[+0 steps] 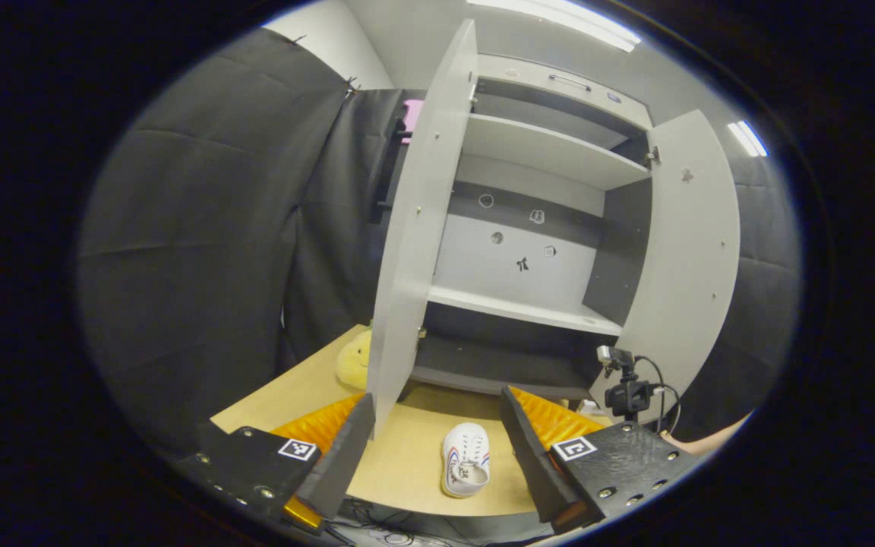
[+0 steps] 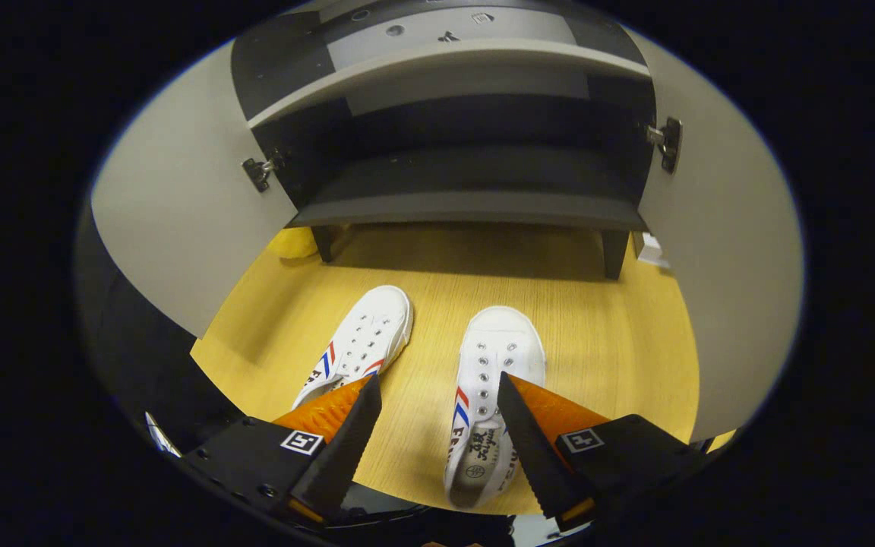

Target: Grab one shoe with the right hand and put it into the shoe cabinet, grab the other shoe with the left hand and put it into the shoe cabinet; then close the right door with the right hand and the left door with the left hand.

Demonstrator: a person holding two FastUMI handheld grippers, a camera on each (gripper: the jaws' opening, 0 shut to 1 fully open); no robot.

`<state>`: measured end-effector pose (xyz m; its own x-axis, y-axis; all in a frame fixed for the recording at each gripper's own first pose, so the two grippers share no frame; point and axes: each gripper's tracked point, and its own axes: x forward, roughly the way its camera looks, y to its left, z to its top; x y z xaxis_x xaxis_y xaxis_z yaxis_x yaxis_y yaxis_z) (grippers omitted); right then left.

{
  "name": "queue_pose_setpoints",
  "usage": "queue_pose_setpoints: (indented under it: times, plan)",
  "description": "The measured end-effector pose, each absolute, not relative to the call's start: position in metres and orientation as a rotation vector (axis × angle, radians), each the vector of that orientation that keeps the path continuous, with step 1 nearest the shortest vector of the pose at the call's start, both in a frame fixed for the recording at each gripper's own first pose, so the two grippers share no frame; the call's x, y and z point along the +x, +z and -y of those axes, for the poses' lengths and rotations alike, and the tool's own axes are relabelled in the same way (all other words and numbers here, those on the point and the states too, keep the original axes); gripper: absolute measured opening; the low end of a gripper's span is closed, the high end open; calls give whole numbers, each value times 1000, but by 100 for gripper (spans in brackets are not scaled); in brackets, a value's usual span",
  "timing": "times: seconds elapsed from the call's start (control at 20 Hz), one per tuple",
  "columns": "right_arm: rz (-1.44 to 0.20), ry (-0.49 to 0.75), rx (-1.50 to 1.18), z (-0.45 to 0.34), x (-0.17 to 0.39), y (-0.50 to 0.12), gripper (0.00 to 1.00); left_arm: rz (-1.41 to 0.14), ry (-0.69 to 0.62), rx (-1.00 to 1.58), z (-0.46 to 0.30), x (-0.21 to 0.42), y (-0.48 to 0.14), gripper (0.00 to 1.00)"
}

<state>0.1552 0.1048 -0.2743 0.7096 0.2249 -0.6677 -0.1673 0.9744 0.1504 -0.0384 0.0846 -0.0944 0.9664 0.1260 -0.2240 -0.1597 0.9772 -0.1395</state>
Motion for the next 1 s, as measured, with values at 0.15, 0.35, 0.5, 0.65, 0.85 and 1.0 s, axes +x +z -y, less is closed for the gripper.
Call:
queue_pose_setpoints:
  times: [0.15,0.35,0.5,0.65,0.85,1.0]
  plan:
    - [-784,206,72,-103,157,-292,98,-243,154,-228,-86,-43,-107,95]
    - [-817,202,10,-101,156,-312,99,-253,134,-197,-83,-48,-112,96]
    - [-844,188,18,-104,158,-326,99,-261,105,-131,-74,-49,-112,96]
    - [-849,169,22,-106,163,-329,93,-271,80,-117,-64,-51,-114,96]
    - [-884,157,-47,-107,162,-342,93,-272,71,-122,-58,-50,-113,94]
    - [-904,119,-63,-104,163,-345,88,-264,71,-112,-60,-49,-111,95]
